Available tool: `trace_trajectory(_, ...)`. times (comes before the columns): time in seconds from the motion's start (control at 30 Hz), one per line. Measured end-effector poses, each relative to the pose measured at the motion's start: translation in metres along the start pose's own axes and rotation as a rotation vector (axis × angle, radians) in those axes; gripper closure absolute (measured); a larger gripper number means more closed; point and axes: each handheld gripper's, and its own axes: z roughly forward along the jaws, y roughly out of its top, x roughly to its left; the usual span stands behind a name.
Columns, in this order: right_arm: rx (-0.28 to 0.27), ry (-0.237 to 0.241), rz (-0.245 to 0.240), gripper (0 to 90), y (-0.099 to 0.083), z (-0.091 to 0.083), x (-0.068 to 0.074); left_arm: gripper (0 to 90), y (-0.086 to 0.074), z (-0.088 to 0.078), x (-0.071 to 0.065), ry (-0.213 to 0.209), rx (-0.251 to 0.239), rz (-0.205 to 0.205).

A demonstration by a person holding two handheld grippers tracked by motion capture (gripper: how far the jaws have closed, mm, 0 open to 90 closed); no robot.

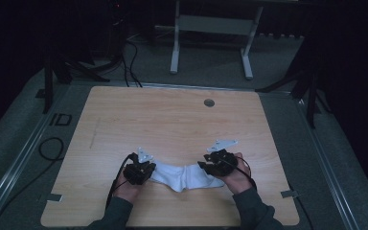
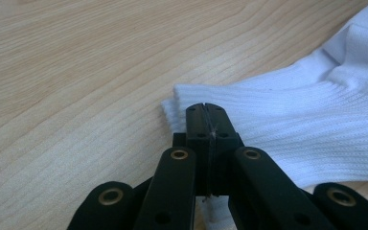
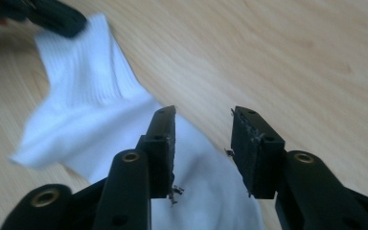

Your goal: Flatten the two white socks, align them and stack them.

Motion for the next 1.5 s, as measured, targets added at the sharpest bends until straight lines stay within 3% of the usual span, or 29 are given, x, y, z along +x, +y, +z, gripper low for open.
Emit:
trace_trajectory(0.43, 0.11, -0.04, 0.055, 69.9, -0.034, 0.017, -0.009, 89.7, 0.0, 0.0, 0.0, -0.003, -0.002, -0.006)
trace_trajectory(0.67, 0.121, -0.023, 0.069, 67.1, -0.037, 0.026, -0.01, 89.7, 0.0, 0.0, 0.0, -0.002, -0.002, -0.006)
trace_trajectory(0.77, 0.122, -0.001, 0.061, 82.9, -0.036, 0.027, -0.01, 89.6, 0.0, 0.0, 0.0, -0.002, -0.002, -0.004)
trace_trajectory(0.83, 0.124, -0.009, 0.049, 84.2, -0.036, 0.027, -0.009, 89.7, 0.0, 0.0, 0.0, -0.002, -0.002, -0.004)
trace_trajectory(1.5, 0.104, -0.012, 0.098, 86.0, -0.048, 0.012, -0.023, 89.7, 0.0, 0.0, 0.001, -0.005, -0.001, -0.003)
